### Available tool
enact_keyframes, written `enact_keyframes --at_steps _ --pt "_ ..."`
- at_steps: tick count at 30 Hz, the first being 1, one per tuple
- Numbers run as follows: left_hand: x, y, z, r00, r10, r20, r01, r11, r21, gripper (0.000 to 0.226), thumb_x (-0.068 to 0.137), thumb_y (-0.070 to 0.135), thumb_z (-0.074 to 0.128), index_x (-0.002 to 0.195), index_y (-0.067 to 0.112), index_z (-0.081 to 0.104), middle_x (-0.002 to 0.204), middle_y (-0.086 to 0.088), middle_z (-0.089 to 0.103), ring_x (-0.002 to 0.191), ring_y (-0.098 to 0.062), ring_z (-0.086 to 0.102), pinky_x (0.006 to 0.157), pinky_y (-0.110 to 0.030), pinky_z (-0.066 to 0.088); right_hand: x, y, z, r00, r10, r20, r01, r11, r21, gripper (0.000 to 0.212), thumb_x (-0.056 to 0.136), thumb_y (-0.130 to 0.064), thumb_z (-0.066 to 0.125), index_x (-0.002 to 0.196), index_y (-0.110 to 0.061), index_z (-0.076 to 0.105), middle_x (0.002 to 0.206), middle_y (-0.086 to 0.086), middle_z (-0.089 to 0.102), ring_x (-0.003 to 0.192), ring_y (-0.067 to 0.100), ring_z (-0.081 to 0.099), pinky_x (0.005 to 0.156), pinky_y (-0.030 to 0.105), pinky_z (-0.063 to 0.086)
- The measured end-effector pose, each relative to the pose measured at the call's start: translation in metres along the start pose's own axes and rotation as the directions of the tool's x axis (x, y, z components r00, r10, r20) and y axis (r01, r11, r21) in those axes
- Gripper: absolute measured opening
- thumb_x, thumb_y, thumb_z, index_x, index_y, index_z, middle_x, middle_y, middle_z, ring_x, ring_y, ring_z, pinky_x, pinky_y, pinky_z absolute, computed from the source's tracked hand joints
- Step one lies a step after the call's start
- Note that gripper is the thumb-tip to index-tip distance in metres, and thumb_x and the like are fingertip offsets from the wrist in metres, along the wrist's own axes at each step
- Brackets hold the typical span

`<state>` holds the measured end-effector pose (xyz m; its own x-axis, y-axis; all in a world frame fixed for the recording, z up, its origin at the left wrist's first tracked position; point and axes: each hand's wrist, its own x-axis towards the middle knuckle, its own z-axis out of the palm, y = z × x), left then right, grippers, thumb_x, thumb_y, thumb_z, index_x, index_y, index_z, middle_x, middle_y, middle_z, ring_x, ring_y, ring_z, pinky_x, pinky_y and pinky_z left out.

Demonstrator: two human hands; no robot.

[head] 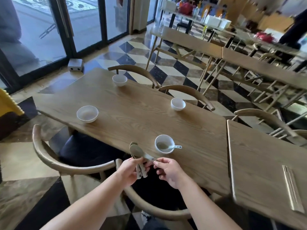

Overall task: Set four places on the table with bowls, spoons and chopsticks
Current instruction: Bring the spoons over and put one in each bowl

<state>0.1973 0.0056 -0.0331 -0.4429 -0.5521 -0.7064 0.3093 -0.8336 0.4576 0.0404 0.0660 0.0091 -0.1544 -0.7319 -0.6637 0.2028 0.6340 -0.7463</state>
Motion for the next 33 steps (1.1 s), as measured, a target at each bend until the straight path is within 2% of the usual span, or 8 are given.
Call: enact_keyframes --at_steps 4,7,10,14,19,24,29,33 --pt "0.003 0.012 0.018 0.999 -0.003 0.051 0.002 1.0 0.029 0.017 0.095 0.002 0.056 0.108 -0.007 0.063 0.087 -0.02 0.073 0.072 -0.028 0.073 0.06 -0.036 0.06 -0.008 -0.025 -0.01 0.996 -0.042 -0.084 0.056 0.984 0.171 0.016 0.088 -0.001 0.065 0.079 -0.012 0.059 0.061 0.002 0.06 0.047 0.012 0.045 0.041 0.019 0.03" --pt "0.012 0.028 0.038 0.994 -0.033 0.105 0.026 0.997 0.067 0.011 0.094 0.0 0.057 0.098 -0.005 0.065 0.083 -0.016 0.074 0.066 -0.025 0.073 0.056 -0.034 0.059 -0.003 -0.05 -0.027 0.989 -0.07 -0.13 0.101 0.962 0.252 0.011 0.089 -0.002 0.063 0.082 -0.01 0.06 0.058 0.003 0.061 0.045 0.013 0.046 0.037 0.018 0.031" --pt "0.027 0.047 0.058 0.983 -0.103 0.149 0.09 0.992 0.091 0.011 0.096 0.002 0.052 0.095 -0.001 0.062 0.083 -0.015 0.065 0.065 -0.024 0.067 0.059 -0.033 0.057 0.011 -0.074 -0.047 0.985 -0.076 -0.158 0.124 0.939 0.32 0.007 0.089 -0.005 0.062 0.083 -0.008 0.064 0.058 0.004 0.06 0.043 0.013 0.048 0.036 0.018 0.032" --pt "0.06 0.079 0.09 0.975 -0.122 0.185 0.114 0.992 0.057 0.016 0.096 0.003 0.04 0.087 0.004 0.054 0.076 -0.01 0.058 0.067 -0.024 0.054 0.065 -0.033 0.046 0.046 -0.106 -0.077 0.984 -0.044 -0.175 0.115 0.899 0.422 0.014 0.091 -0.01 0.06 0.078 -0.01 0.064 0.059 0.005 0.058 0.044 0.015 0.049 0.035 0.02 0.034" --pt "0.122 0.119 0.128 0.978 -0.147 0.151 0.145 0.989 0.022 0.022 0.092 -0.005 0.034 0.082 0.01 0.047 0.077 -0.012 0.055 0.067 -0.025 0.053 0.068 -0.036 0.042 0.116 -0.15 -0.119 0.987 0.005 -0.16 0.077 0.864 0.498 0.015 0.093 -0.015 0.055 0.079 -0.012 0.059 0.059 0.005 0.058 0.044 0.015 0.05 0.036 0.021 0.035" --pt "0.204 0.146 0.162 0.98 -0.155 0.128 0.162 0.986 -0.04 0.022 0.093 -0.005 0.032 0.082 0.011 0.043 0.075 -0.009 0.047 0.065 -0.024 0.048 0.067 -0.035 0.04 0.199 -0.188 -0.165 0.977 0.03 -0.21 0.075 0.878 0.473 0.01 0.094 -0.015 0.057 0.084 -0.012 0.059 0.061 0.004 0.057 0.045 0.014 0.049 0.037 0.02 0.034" --pt "0.282 0.162 0.184 0.986 -0.165 0.028 0.166 0.983 -0.075 0.017 0.093 0.001 0.041 0.08 0.008 0.049 0.066 -0.008 0.046 0.057 -0.025 0.047 0.063 -0.036 0.044 0.276 -0.208 -0.204 0.967 0.073 -0.243 0.05 0.885 0.462 0.008 0.093 -0.015 0.061 0.085 -0.011 0.061 0.062 0.004 0.057 0.046 0.014 0.048 0.037 0.02 0.033" --pt "0.325 0.174 0.194 0.988 -0.157 0.006 0.157 0.986 -0.057 0.02 0.093 0.01 0.042 0.074 0.011 0.048 0.061 -0.004 0.04 0.048 -0.021 0.043 0.059 -0.033 0.041 0.319 -0.213 -0.226 0.962 0.113 -0.248 0.035 0.852 0.522 0.01 0.092 -0.016 0.062 0.084 -0.012 0.062 0.059 0.004 0.059 0.049 0.015 0.047 0.038 0.019 0.034"
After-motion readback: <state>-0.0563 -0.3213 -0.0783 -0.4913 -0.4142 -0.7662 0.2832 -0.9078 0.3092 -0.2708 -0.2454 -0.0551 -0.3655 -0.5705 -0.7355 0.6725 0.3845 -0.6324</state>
